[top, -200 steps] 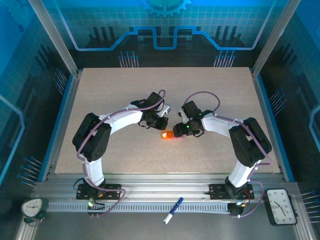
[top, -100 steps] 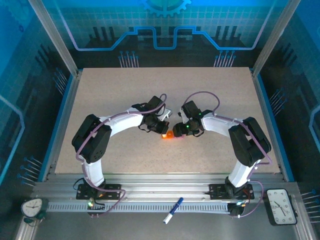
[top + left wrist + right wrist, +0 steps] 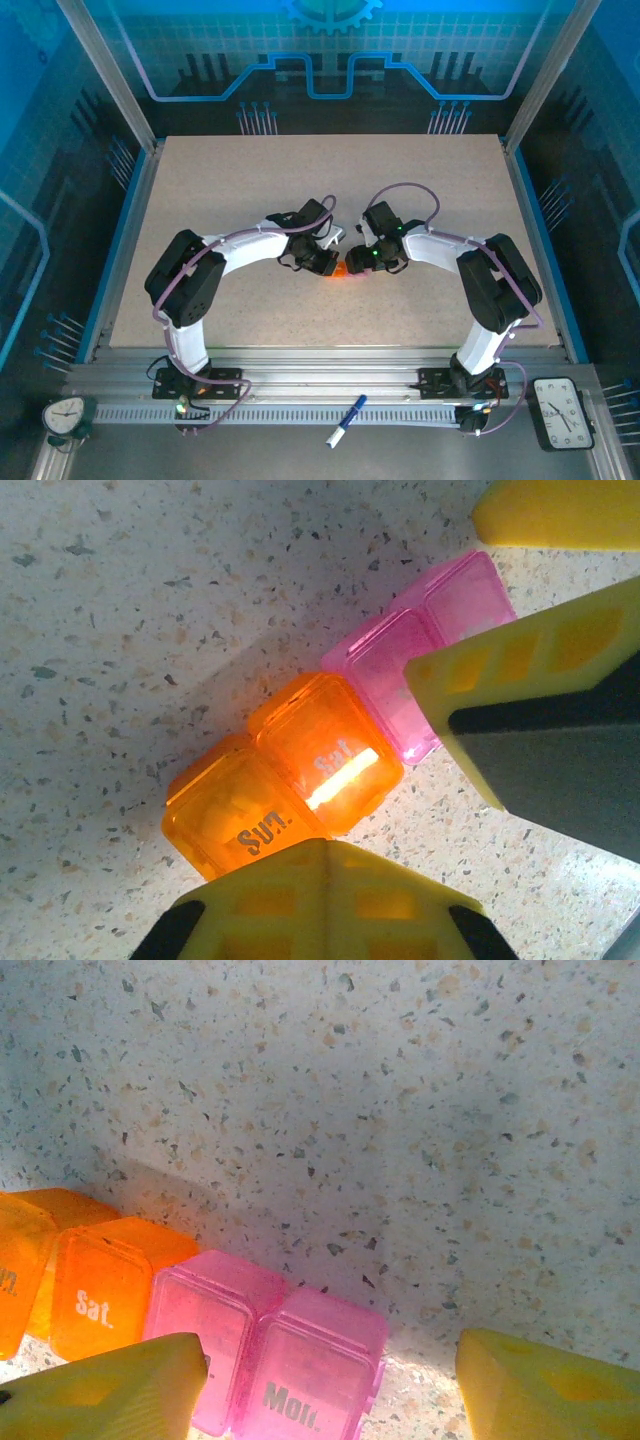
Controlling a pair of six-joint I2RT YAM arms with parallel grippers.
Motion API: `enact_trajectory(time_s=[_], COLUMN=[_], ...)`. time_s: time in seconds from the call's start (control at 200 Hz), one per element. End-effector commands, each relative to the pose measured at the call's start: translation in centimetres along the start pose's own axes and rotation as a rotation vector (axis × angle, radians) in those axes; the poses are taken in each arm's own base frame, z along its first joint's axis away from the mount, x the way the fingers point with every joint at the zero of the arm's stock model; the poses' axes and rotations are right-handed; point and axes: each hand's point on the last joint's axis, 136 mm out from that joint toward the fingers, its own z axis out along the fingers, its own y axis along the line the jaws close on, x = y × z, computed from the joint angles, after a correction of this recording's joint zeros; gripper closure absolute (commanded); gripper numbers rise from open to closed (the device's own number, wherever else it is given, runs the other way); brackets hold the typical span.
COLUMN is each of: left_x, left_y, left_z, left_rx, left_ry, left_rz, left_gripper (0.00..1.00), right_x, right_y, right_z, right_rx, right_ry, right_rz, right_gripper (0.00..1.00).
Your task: Sort the pills into containers
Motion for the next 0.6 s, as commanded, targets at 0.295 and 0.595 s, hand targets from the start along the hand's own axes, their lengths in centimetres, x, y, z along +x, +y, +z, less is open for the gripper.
enact_trajectory(time_s=[0.295, 0.595], left_x=[1.3, 1.8], left_y=[0.5, 1.1], left_z=[1.1, 1.7], left_rx=[-0.010, -0.023], left_ry=[0.027, 0.037], left_rz=[-0.008, -0.015], left_gripper=[1.00, 1.00], right_x=[2.0, 2.1], right_y=[-1.8, -1.9], right_z=[1.8, 1.9], right_rx=[0.070, 0.069], right_ry=[0.076, 0.081], right_rz=[0.018, 0.023], right_gripper=[0.31, 0.32])
